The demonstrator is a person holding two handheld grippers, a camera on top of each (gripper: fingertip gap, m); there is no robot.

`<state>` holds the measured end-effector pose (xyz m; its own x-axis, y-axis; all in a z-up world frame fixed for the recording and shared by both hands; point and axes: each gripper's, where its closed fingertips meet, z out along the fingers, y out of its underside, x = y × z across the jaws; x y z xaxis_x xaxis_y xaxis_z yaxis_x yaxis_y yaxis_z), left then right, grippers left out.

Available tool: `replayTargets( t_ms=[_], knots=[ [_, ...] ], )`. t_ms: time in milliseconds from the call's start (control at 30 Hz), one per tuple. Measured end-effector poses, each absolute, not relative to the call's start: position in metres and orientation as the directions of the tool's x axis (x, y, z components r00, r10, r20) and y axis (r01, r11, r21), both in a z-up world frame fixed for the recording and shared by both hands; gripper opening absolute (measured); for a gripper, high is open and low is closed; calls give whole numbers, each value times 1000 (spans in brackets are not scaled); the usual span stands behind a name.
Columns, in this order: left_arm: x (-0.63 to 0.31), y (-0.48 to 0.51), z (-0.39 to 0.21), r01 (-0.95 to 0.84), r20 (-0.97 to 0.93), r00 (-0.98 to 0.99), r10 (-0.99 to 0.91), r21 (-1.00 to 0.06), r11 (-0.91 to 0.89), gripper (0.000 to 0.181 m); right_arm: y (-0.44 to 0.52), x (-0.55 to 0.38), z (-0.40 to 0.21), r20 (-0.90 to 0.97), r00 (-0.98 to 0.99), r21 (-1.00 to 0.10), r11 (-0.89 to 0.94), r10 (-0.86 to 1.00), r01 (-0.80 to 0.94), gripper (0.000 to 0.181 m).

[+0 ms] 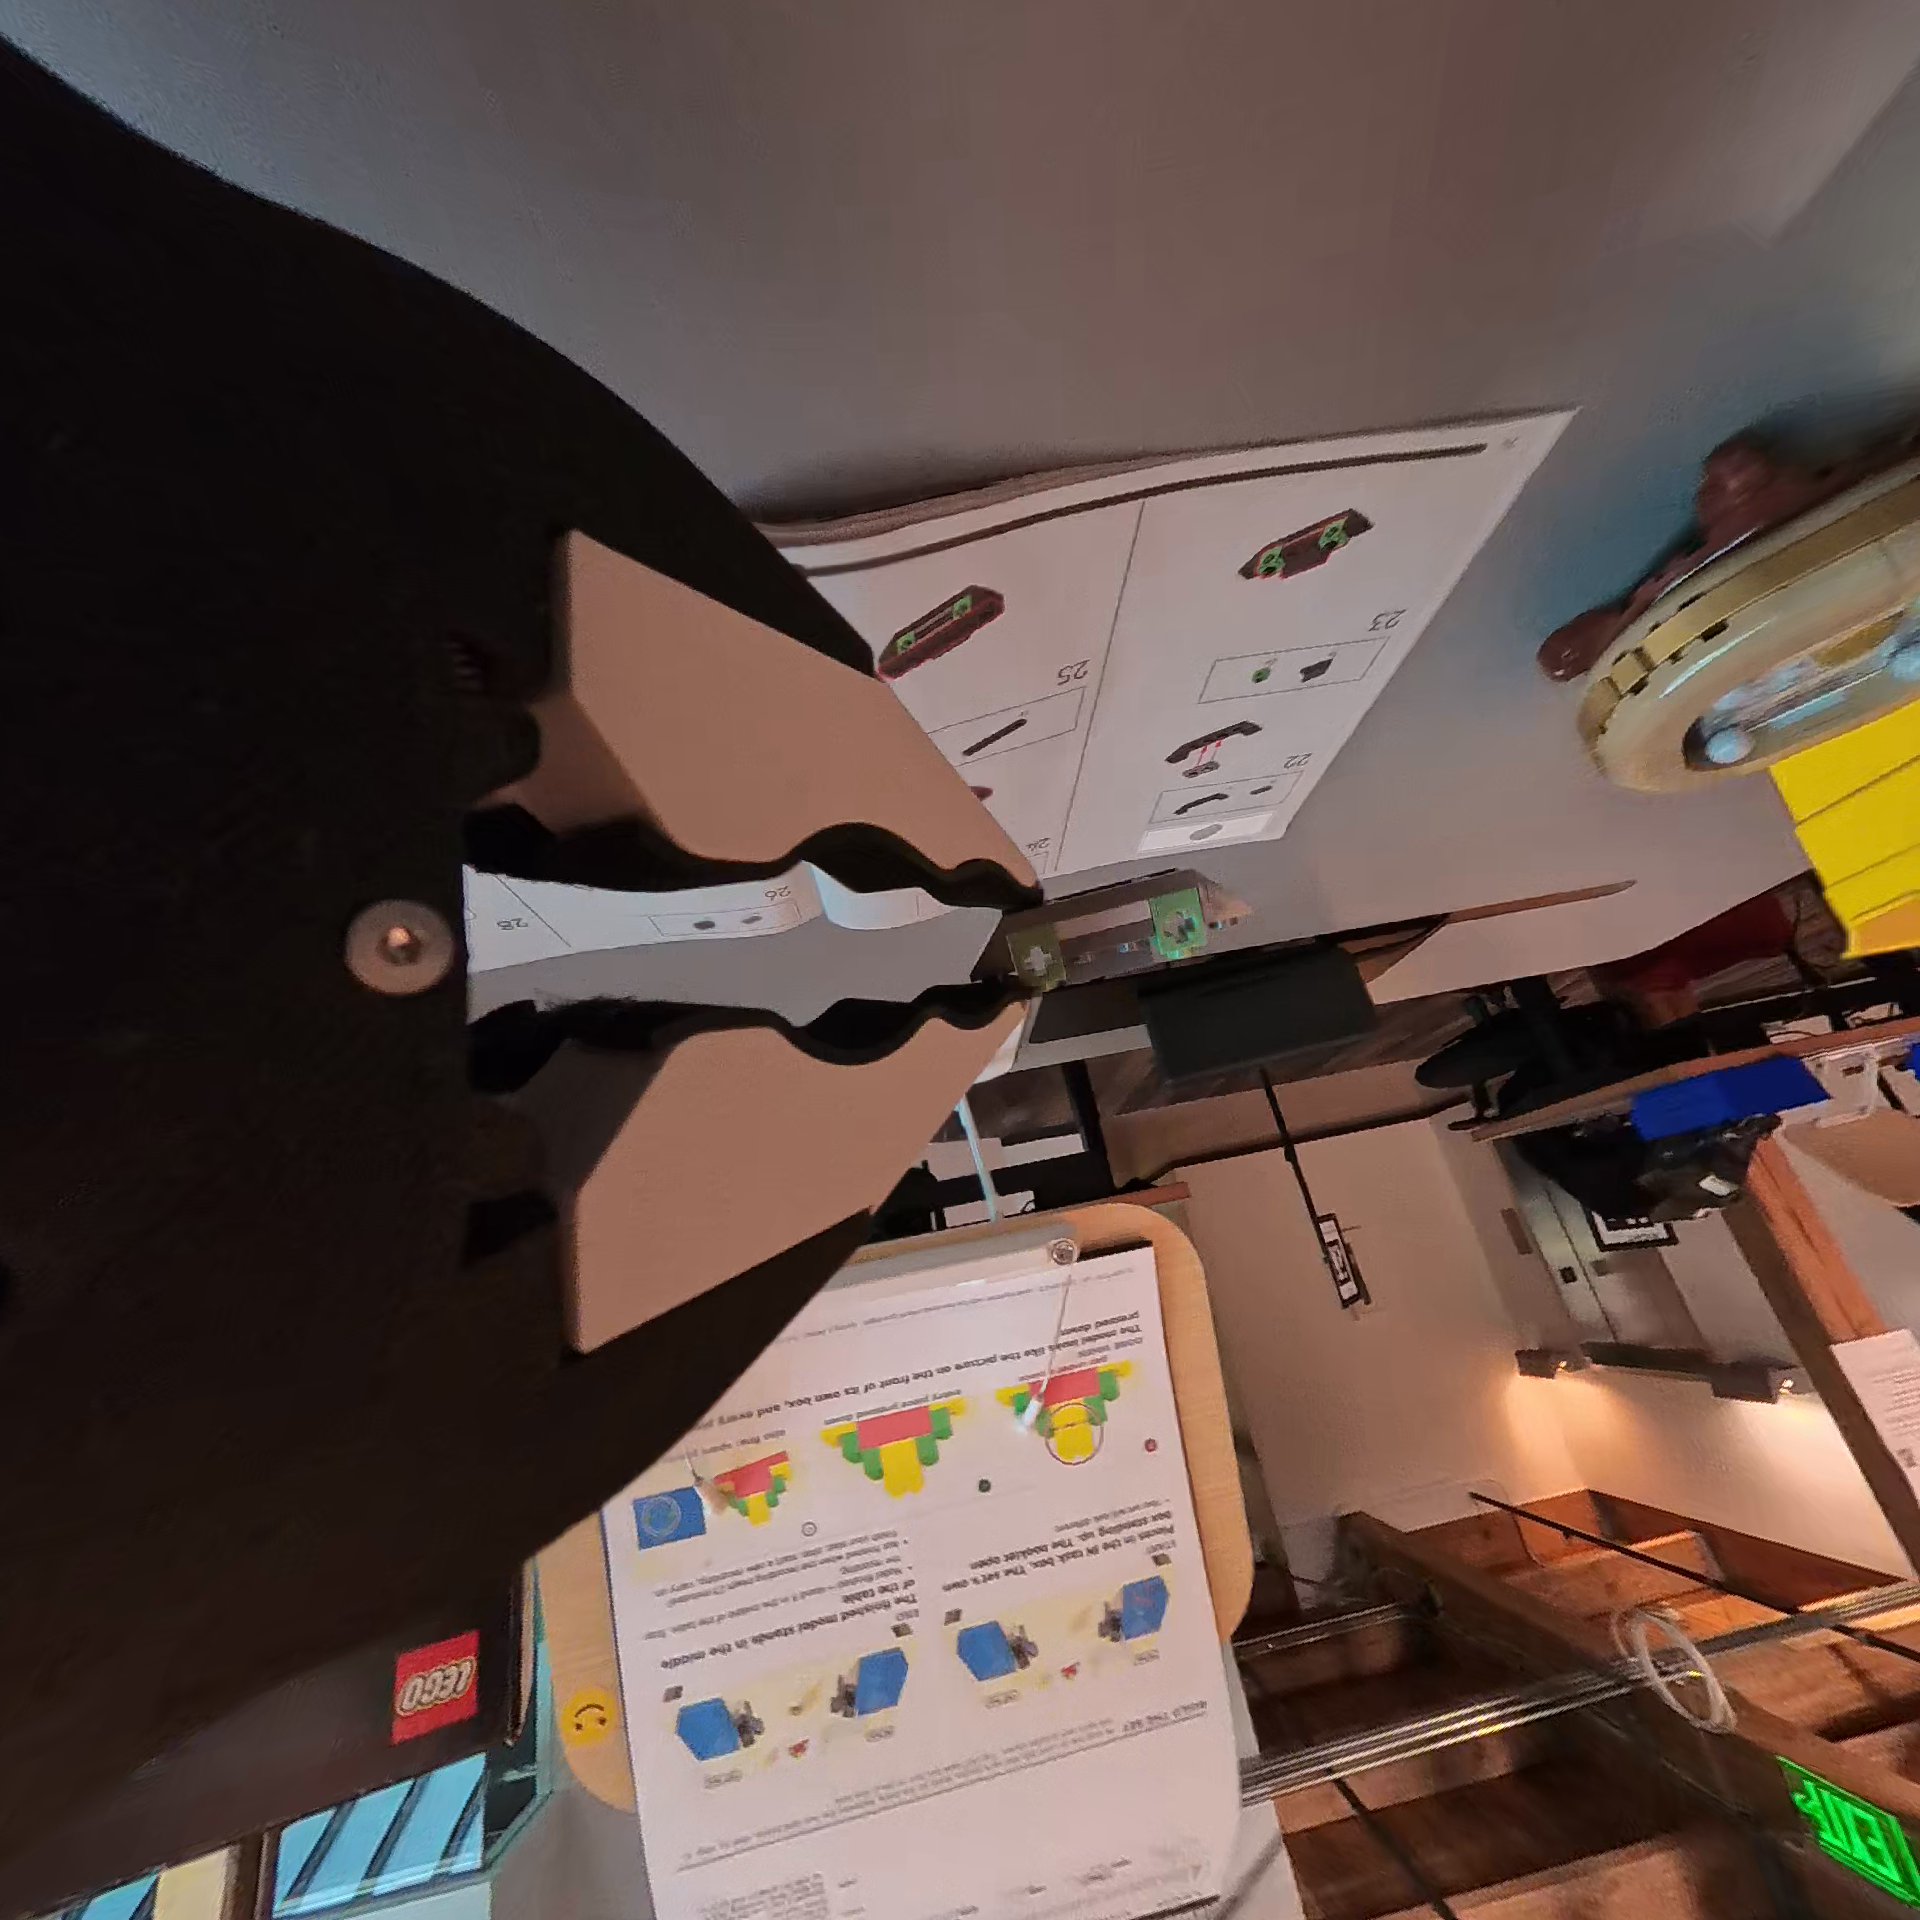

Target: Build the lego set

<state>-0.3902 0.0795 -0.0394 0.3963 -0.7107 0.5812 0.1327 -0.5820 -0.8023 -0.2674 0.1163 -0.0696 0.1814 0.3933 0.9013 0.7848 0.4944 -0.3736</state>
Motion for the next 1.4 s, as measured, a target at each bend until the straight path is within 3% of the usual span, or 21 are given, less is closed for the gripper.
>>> replayTargets(
  t_ms=[100, 300, 700, 900, 1033, 1167, 1400],
  knots=[
    [-396, 85, -26, 160, 488, 447, -749, -868, -470, 17, 120, -264, -70, 900, 193, -380, 487, 391, 786, 13],
    [-389, 81, -27, 44, 318, 508, -800, -937, -345, 24, 117, -268, -67, 895, 213, -402, 503, 392, 765, 13],
    [-382, 76, -31, 10, 312, 480, -820, -936, -351, 22, 100, -287, -69, 908, 163, -371, 562, 385, 739, 13],
    [-368, 68, -46, -114, 246, 464, -851, -936, -333, 20, 97, -290, -73, 902, 156, -379, 561, 403, 736, 13],
    [-357, 65, -59, -275, 51, 478, -877, -939, -205, 24, 96, -291, -72, 875, 184, -429, 543, 448, 722, 13],
    [-342, 64, -60, -405, -235, 479, -846, -914, 24, 38, 91, -295, -76, 824, 196, -497, 509, 532, 703, 13],
    [-324, 60, -66, -613, -612, 397, -685, -732, 299, 33, 77, -308, -85, 815, 137, -479, 521, 563, 707, 13]
  ],
)
